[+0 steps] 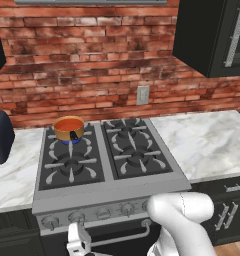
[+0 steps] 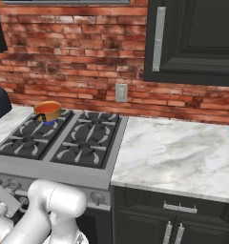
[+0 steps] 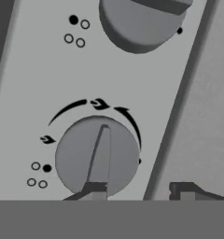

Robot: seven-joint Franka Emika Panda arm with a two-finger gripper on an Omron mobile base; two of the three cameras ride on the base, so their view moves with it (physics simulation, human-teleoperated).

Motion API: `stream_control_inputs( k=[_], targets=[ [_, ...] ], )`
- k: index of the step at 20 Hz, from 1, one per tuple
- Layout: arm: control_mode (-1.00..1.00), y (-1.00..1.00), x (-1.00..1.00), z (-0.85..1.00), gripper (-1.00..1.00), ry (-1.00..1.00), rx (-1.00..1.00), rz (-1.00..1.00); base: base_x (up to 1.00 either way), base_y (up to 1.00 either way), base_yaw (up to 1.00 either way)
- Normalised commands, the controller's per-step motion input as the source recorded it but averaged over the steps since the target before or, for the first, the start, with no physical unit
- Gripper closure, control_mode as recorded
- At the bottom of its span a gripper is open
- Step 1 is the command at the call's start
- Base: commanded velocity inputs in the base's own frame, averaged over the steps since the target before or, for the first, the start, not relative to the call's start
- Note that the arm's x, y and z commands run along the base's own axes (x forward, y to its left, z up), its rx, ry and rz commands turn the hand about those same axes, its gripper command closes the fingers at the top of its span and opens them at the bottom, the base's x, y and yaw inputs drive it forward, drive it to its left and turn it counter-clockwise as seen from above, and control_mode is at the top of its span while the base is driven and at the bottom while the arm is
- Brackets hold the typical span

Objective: Wait until the marinara sauce is simmered to a deep red color and then turn off the stove.

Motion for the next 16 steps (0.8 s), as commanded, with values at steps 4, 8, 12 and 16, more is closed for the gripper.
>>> stream_control_inputs(
  k=[4, 8, 12, 16],
  targets=[
    [-1.00, 0.08, 0.00, 0.00, -1.00, 0.00, 0.00, 0.00, 0.00, 0.00, 0.00],
    [-1.00, 0.00, -0.47, -0.02, -1.00, 0.00, 0.00, -0.01, 0.00, 0.00, 0.00],
    [-1.00, 0.00, -0.09, 0.00, -1.00, 0.00, 0.00, 0.00, 0.00, 0.00, 0.00],
    [-1.00, 0.00, 0.07, 0.00, -1.00, 0.00, 0.00, 0.00, 0.00, 0.00, 0.00]
  ],
)
